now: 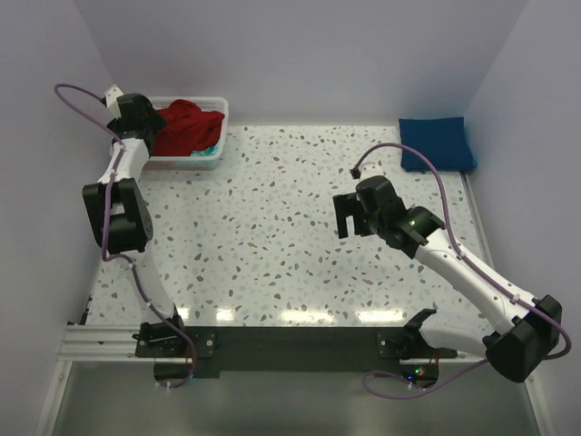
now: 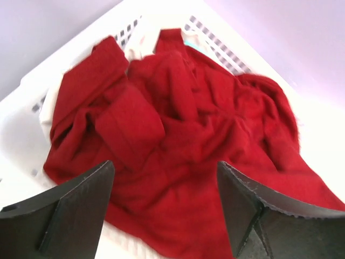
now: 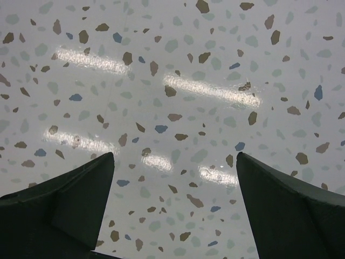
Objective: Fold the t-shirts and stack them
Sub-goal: Grab the tshirt from the pile
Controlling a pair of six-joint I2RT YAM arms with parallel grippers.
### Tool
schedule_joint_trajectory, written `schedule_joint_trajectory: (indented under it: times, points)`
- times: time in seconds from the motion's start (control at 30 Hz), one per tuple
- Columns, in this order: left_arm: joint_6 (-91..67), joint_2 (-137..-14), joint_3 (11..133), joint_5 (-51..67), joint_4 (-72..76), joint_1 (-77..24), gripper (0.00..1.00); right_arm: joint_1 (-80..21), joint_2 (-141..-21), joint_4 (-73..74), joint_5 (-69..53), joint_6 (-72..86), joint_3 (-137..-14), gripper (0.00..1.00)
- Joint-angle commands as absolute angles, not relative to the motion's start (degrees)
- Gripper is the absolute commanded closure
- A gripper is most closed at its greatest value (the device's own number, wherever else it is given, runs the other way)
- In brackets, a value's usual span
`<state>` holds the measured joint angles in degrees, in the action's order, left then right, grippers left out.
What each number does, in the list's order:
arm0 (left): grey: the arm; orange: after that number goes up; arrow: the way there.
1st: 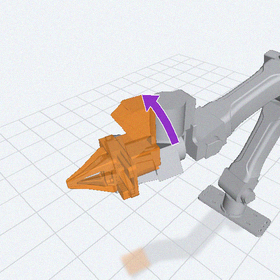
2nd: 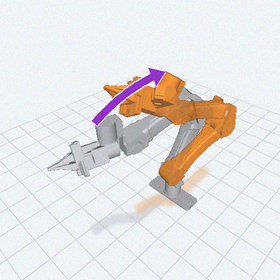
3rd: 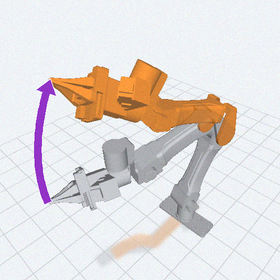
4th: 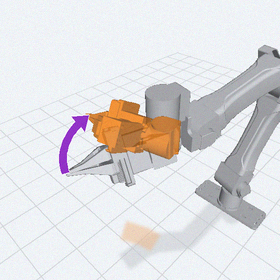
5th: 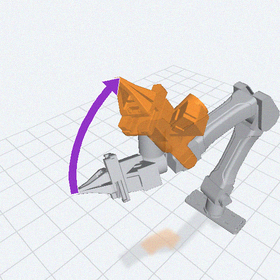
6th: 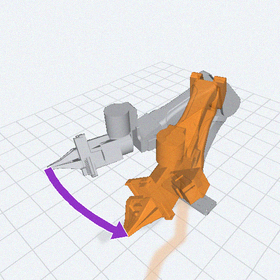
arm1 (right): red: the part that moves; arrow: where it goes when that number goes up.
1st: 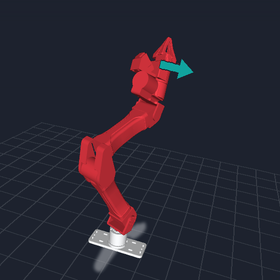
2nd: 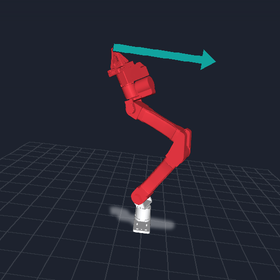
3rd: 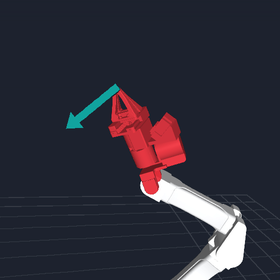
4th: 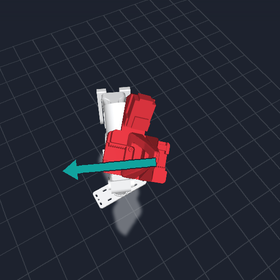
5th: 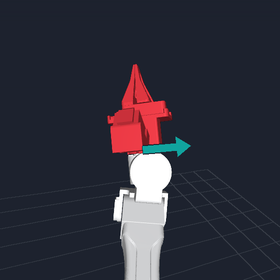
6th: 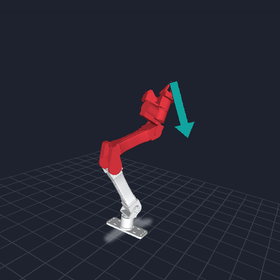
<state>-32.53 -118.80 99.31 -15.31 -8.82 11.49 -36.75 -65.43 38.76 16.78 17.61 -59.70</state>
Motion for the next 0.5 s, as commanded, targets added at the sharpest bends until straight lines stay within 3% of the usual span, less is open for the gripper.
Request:
schedule_joint_trajectory:
  times: [0.0,0.23,0.33,0.43,0.47]
  points:
    - [-33.8,-122.5,104.2,-16.3,-5.8,13.0,0.2,-37.1,-66.4,38.8,16.3,19.6,-62.2,0.02]
    - [-35.2,-130.1,109.2,-13.9,-6.6,14.3,0.25,-37.1,-68.9,40.3,15.3,20.7,-63.2,0.02]
    - [-34.5,-131.1,111.6,-11.8,-6.1,14.6,0.34,-37.1,-69.5,41.6,14.9,21.1,-63.3,0.02]
    - [-33.6,-129.6,111.2,-10.5,-3.9,14.5,0.58,-37.1,-69.4,42.5,14.8,20.8,-63.2,0.02]
    - [-33.3,-128.9,110.7,-10.2,-3.4,14.6,0.71,-37.1,-69.5,42.7,14.7,20.7,-63.2,0.01]
